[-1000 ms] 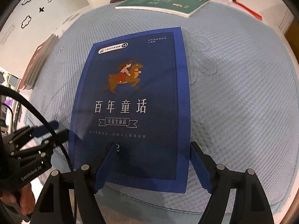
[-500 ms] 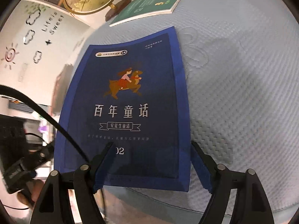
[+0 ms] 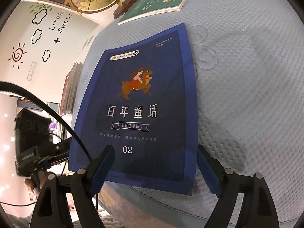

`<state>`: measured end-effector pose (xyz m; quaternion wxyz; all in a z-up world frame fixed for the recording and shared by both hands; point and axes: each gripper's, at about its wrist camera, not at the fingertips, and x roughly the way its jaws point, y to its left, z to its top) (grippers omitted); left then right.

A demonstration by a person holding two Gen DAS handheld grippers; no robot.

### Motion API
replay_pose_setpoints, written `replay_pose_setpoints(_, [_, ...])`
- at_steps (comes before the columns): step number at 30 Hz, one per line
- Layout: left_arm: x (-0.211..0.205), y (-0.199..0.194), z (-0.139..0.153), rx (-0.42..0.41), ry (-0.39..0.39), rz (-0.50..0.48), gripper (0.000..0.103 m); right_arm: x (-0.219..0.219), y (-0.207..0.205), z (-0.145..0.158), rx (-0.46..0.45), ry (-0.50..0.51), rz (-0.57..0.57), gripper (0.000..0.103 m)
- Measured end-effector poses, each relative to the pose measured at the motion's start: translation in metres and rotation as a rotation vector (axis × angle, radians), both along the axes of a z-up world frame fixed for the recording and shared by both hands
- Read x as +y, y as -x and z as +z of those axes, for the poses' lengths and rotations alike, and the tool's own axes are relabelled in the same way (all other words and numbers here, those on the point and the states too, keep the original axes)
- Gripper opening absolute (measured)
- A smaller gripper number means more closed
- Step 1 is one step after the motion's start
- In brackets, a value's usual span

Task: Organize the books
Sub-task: 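Grasp the blue book's spine with the left gripper and lift it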

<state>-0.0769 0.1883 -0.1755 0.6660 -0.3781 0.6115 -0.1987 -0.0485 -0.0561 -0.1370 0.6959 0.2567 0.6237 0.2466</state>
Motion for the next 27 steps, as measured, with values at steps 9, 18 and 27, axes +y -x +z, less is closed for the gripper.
replay_pose_setpoints(9, [0.021, 0.015, -0.023, 0.102, 0.192, 0.122, 0.032, 0.007, -0.001, 0.000, -0.013, 0.010, 0.035, 0.087])
replay_pose_setpoints(18, [0.026, 0.029, -0.035, 0.121, 0.230, 0.179, 0.033, 0.009, -0.002, 0.000, -0.014, 0.018, 0.074, 0.087])
replay_pose_setpoints(27, [0.027, 0.038, -0.011, 0.068, -0.107, 0.124, 0.036, 0.043, 0.004, 0.012, -0.097, 0.262, 0.174, 0.079])
